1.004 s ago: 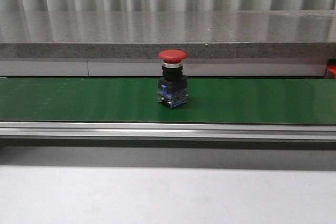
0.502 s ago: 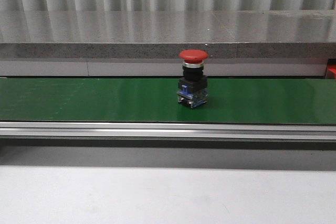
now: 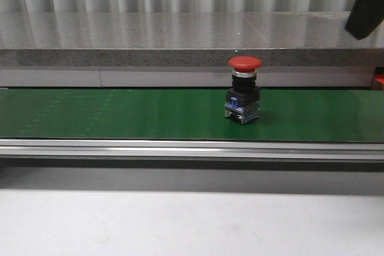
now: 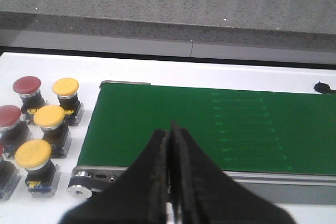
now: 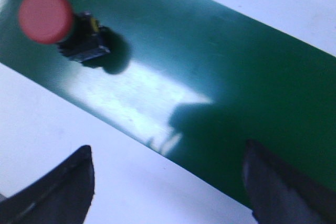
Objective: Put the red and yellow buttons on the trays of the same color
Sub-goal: 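Grasp the red button on the belt with the right gripper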
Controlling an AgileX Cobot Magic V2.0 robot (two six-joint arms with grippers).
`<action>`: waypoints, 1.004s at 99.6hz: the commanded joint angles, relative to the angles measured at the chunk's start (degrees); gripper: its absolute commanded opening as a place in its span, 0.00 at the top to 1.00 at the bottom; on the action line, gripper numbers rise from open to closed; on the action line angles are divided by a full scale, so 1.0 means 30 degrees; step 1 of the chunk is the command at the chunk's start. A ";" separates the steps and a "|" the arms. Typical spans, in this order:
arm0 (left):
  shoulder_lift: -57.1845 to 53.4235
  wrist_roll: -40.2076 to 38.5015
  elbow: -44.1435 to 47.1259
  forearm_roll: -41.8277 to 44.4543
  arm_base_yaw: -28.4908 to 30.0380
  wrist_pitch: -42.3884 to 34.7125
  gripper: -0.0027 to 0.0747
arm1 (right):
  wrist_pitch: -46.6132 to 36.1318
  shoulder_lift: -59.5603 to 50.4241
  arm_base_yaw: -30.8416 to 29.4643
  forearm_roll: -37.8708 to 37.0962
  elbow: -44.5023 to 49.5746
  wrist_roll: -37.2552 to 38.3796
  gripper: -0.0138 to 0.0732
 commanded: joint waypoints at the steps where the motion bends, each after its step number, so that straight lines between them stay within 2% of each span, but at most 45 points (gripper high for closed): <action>1: 0.0103 -0.0016 -0.0547 -0.0207 -0.0121 -0.1408 0.99 | -0.1294 0.0068 0.1086 0.0366 -0.0553 -0.0321 0.18; 24: 0.0103 -0.0016 -0.0547 -0.0207 -0.0121 -0.1408 0.99 | -0.3408 0.2117 0.3236 0.0366 -0.1014 -0.0321 0.18; 50: 0.0103 -0.0016 -0.0547 -0.0207 -0.0121 -0.1408 0.99 | -0.4462 0.4308 0.3597 0.0131 -0.2561 -0.0321 0.19; 59: 0.0103 -0.0016 -0.0547 -0.0207 -0.0121 -0.1408 0.99 | -0.4031 0.4856 0.3597 -0.0039 -0.2776 -0.0321 0.31; 69: 0.0103 -0.0016 -0.0547 -0.0207 -0.0121 -0.1408 0.99 | -0.3234 0.5114 0.3572 -0.0055 -0.2799 -0.0321 0.56; 76: 0.0103 -0.0016 -0.0547 -0.0207 -0.0121 -0.1408 0.99 | -0.2485 0.5115 0.3376 -0.0055 -0.3011 -0.0321 0.68; 90: 0.0103 -0.0016 -0.0547 -0.0207 -0.0121 -0.1408 0.99 | -0.1157 0.4867 0.2308 -0.0055 -0.4248 -0.0321 0.70; 100: 0.0103 -0.0016 -0.0547 -0.0207 -0.0121 -0.1408 0.99 | -0.0879 0.4613 0.0479 -0.0055 -0.5490 -0.0321 0.70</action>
